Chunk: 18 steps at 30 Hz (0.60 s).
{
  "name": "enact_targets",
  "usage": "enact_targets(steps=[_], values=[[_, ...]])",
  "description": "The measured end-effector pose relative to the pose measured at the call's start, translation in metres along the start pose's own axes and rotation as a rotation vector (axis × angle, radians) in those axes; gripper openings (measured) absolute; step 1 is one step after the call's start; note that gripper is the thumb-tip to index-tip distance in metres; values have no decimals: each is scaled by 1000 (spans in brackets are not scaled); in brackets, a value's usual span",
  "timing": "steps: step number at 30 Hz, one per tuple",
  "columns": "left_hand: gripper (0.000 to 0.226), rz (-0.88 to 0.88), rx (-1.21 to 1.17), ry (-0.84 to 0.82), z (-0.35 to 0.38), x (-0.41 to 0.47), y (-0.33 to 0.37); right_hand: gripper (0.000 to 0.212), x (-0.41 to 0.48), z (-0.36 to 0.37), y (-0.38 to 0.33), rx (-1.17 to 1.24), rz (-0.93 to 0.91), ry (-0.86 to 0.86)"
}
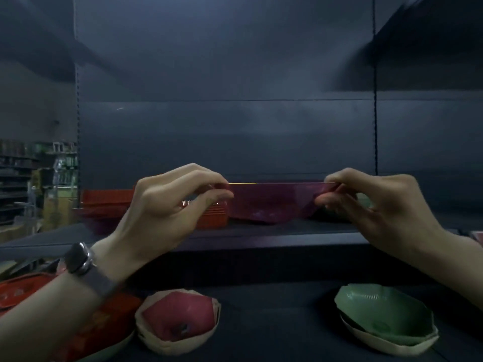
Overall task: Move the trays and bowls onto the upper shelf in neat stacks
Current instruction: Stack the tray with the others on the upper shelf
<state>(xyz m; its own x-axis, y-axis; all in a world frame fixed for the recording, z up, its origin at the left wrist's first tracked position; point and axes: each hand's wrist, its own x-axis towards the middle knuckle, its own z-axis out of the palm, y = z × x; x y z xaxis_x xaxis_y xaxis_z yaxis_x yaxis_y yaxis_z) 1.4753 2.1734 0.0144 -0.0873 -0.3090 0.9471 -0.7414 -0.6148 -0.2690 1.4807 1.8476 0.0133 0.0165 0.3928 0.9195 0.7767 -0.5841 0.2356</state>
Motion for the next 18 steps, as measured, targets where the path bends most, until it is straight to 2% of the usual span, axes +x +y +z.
enact_targets(steps=[8, 13, 18], values=[[8, 151, 12, -121, 47, 29, -66, 26, 26, 20, 78, -228, -124, -124], [15, 193, 58, -243, 77, 46, -111, 25, 41, 39, 123, -300, -135, -218], [18, 175, 61, -293, 109, 52, -142, 29, 45, 59, 153, -319, -67, -253]])
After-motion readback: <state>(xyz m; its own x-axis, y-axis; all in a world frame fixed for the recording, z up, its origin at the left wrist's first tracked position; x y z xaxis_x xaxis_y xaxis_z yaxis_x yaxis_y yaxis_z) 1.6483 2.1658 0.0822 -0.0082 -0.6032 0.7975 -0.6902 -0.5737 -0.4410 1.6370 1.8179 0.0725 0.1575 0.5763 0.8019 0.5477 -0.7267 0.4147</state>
